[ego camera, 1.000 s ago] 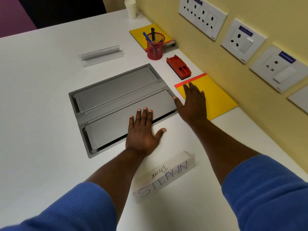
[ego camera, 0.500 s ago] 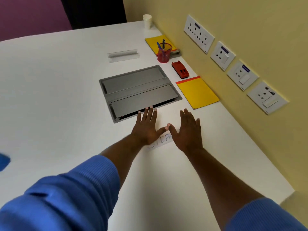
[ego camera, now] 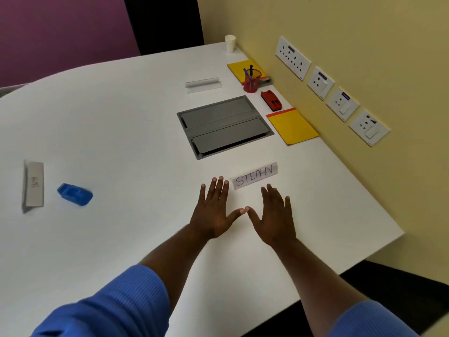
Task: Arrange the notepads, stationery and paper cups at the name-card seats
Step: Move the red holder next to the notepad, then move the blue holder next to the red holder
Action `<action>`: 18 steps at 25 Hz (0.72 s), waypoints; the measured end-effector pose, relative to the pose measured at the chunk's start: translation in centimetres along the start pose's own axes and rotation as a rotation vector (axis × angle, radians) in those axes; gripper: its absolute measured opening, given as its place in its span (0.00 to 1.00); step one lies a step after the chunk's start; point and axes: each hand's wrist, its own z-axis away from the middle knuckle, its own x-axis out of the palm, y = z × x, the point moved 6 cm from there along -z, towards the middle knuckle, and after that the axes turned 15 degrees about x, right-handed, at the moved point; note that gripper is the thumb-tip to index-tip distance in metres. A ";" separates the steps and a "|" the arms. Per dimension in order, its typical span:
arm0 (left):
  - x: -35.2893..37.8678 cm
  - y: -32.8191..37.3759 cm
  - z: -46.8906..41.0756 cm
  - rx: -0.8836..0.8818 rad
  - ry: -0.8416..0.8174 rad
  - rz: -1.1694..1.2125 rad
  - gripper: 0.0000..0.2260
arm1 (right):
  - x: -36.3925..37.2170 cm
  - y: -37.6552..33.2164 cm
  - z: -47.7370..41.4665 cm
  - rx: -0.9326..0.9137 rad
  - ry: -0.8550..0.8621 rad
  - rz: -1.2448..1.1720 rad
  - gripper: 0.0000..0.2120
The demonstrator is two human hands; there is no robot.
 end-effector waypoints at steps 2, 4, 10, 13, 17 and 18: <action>-1.1 0.8 2.9 0.017 0.022 -0.029 0.44 | -0.4 -0.6 2.5 -0.020 -0.001 -0.006 0.41; -1.9 1.4 5.7 0.036 0.022 -0.054 0.43 | -0.7 -1.3 4.9 -0.045 -0.015 -0.015 0.41; -2.4 3.8 14.2 -0.060 0.020 -0.100 0.41 | -1.7 -3.2 10.8 -0.164 -0.052 -0.093 0.40; -2.5 4.5 17.4 -0.112 0.060 -0.129 0.40 | -1.7 -4.1 12.8 -0.219 -0.059 -0.125 0.39; -3.0 3.7 21.6 -0.195 0.055 -0.155 0.40 | -1.4 -6.8 14.4 -0.303 -0.072 -0.151 0.40; -3.4 3.1 22.6 -0.220 0.052 -0.158 0.40 | -1.4 -7.7 14.7 -0.327 -0.061 -0.165 0.40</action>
